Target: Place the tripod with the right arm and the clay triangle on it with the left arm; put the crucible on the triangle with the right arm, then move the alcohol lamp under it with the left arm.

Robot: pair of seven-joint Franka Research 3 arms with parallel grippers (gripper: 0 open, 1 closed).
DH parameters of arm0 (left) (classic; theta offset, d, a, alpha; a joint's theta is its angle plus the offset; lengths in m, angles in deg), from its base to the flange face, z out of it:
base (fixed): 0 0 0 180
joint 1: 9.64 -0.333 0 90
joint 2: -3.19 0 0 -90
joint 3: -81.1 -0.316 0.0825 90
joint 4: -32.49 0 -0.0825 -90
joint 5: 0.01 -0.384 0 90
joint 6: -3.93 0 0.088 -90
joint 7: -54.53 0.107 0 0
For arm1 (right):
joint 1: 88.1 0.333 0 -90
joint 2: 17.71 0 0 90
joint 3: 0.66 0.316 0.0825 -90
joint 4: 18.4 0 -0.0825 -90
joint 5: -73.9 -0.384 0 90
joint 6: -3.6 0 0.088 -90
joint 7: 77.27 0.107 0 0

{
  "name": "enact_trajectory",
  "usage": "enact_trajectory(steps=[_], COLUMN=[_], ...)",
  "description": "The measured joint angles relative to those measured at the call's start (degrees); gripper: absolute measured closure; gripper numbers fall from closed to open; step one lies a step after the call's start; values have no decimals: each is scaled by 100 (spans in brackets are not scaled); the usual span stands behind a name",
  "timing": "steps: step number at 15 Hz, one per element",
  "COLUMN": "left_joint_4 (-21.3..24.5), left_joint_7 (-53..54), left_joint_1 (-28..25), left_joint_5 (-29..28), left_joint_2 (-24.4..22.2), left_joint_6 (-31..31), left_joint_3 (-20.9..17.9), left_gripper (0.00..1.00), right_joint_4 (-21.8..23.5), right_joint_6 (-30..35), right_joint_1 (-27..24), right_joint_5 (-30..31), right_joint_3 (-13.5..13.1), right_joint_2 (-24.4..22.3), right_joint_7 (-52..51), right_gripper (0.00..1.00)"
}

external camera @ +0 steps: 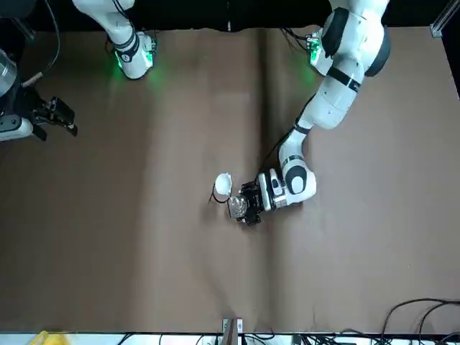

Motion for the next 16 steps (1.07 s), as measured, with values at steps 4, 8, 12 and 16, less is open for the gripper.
enact_trajectory(steps=[4,8,12,16], left_joint_4=[184,324,376,375], left_joint_7=[0,0,0,19], left_joint_1=[-159,-261,-577,-605], left_joint_5=[-47,-161,-548,-628], left_joint_2=[-76,-163,-222,-232], left_joint_6=[34,47,193,340], left_joint_3=[4,9,35,36], left_gripper=[11,1,2,22], right_joint_4=[5,5,7,7], right_joint_6=[0,4,4,2], right_joint_1=[3,5,6,6], right_joint_5=[0,0,0,0], right_joint_3=[1,1,2,2], right_joint_2=[0,0,0,0], right_joint_7=[0,0,0,0], right_gripper=[0,0,0,0])
